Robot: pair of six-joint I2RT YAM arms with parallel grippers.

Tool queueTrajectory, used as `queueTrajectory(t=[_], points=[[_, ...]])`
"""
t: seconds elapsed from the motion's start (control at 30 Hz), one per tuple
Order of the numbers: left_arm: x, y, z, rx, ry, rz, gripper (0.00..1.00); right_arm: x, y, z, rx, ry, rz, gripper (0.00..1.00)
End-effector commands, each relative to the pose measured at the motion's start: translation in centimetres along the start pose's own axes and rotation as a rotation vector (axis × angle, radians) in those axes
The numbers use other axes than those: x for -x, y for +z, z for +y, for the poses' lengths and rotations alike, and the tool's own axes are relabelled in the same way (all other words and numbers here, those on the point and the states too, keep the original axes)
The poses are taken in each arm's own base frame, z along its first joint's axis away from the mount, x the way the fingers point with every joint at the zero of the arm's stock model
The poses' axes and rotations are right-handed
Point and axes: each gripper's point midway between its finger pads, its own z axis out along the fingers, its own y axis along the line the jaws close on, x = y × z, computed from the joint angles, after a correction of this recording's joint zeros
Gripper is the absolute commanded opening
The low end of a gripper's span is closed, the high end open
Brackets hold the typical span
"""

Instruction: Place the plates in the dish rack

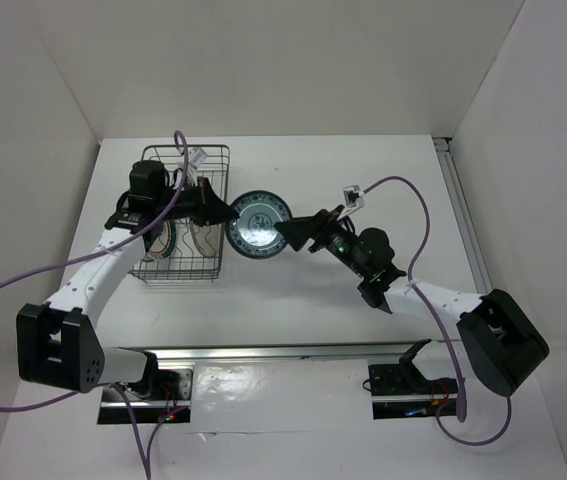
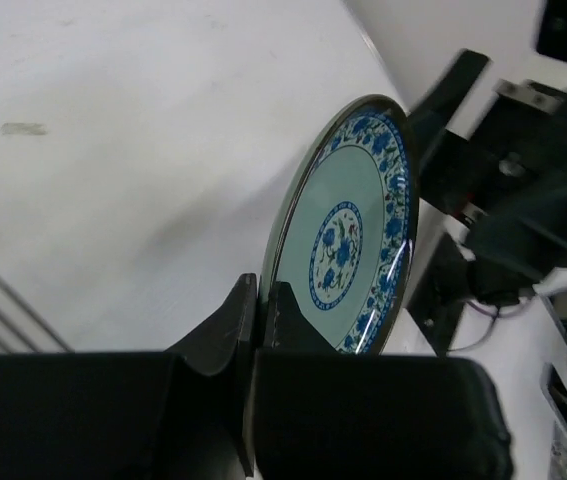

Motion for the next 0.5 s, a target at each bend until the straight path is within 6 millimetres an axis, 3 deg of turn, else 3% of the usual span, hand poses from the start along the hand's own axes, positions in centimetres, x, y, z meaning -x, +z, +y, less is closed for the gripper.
queueTrajectory(t=[0.0,0.07,0.1,0.13,0.17,0.2,0.3,0.33,0.47], points=[[4.5,-2.7,-0.6,0.191,0.17,-0.145,0.0,2.3,0.4,2.8,0.06,-0.059,-0.076,1.0],[6.3,-6.3,-0.5,0.383,0.236,-0.246,0.0,2.2,0.2,2.4,0.029,-0.076,-0.072,1.0],[7.7,-8.6,1.3,0.558,0.265,-0.328,0.0,1.7,0.0,1.9,0.016,-0.083,-0.058,1.0],[8.6,-11.8,1.4,0.689,0.3,-0.414,0.0,1.8,-0.1,1.7,0.001,-0.095,-0.059,1.0],[8.6,-11.8,1.4,0.69,0.3,-0.415,0.0,1.5,-0.1,1.5,-0.009,-0.094,-0.047,1.0],[9.2,-14.5,1.1,0.789,0.326,-0.49,0.0,1.3,-0.2,1.1,-0.02,-0.104,-0.036,1.0],[9.8,-18.3,1.1,0.931,0.339,-0.593,0.0,0.6,-0.5,0.3,-0.048,-0.111,-0.018,1.0],[10.1,-20.5,1.4,1.031,0.332,-0.655,0.0,0.5,-0.5,0.1,-0.054,-0.11,-0.011,1.0],[10.0,-23.6,3.5,1.244,0.297,-0.702,0.0,-0.2,-0.8,-0.6,-0.082,-0.137,0.022,1.0]])
